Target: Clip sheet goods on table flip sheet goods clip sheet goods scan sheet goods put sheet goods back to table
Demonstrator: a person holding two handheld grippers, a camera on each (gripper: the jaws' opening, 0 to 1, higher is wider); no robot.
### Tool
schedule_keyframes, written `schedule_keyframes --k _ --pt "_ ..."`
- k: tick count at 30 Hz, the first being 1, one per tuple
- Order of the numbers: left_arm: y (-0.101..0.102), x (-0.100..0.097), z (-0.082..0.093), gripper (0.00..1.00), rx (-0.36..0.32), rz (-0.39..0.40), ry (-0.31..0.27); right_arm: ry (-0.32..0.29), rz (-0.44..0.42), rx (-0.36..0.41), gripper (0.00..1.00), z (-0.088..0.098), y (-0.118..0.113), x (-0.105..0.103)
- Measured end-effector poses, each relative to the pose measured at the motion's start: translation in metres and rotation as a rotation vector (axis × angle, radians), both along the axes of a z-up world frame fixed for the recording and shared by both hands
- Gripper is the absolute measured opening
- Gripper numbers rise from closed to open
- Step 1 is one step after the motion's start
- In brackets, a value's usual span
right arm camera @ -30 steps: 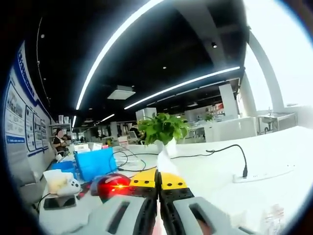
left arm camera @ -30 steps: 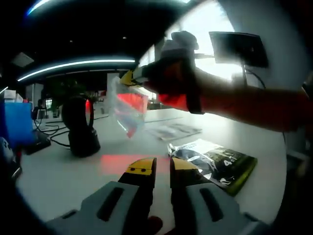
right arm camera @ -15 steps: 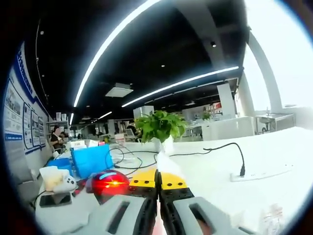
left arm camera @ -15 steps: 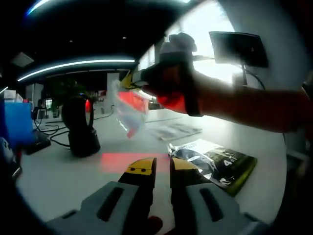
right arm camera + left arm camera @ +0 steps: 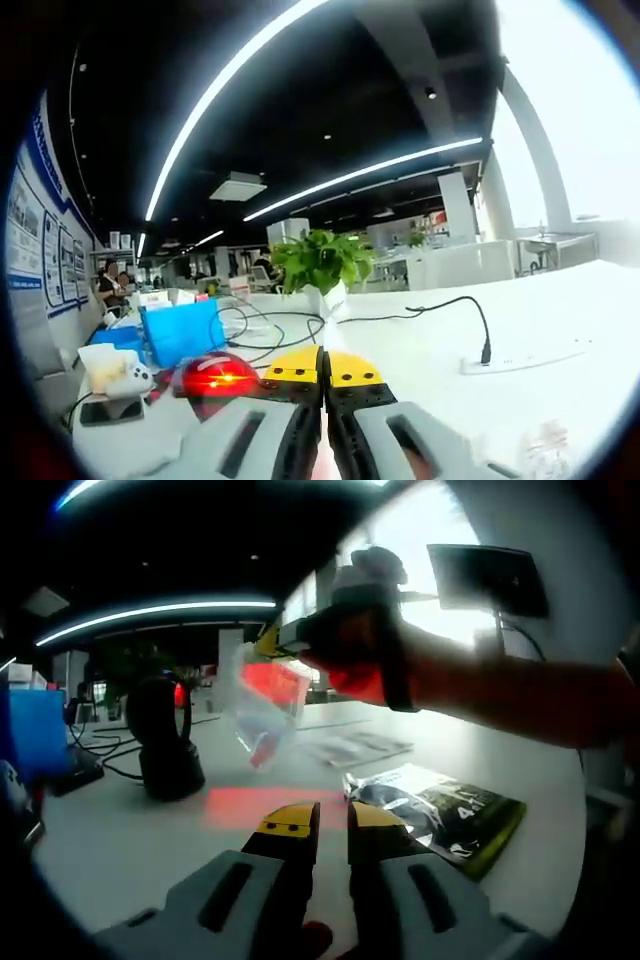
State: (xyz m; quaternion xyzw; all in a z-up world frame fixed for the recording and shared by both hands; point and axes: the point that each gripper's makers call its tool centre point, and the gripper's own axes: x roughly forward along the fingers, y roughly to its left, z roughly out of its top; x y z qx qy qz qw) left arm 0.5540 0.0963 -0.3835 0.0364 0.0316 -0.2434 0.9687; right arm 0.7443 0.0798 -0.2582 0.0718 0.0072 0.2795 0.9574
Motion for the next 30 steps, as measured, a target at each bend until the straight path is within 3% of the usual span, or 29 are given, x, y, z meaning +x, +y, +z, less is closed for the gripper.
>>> schedule_keyframes --k 13,30 --pt "0.001 0.001 -0.001 0.04 0.008 0.007 0.0 -0.006 -0.013 0.016 0.0 0.012 -0.03 -0.006" --pt "0.002 0.0 -0.001 0.04 0.018 0.013 0.004 0.01 -0.076 0.017 0.0 0.011 -0.081 -0.003"
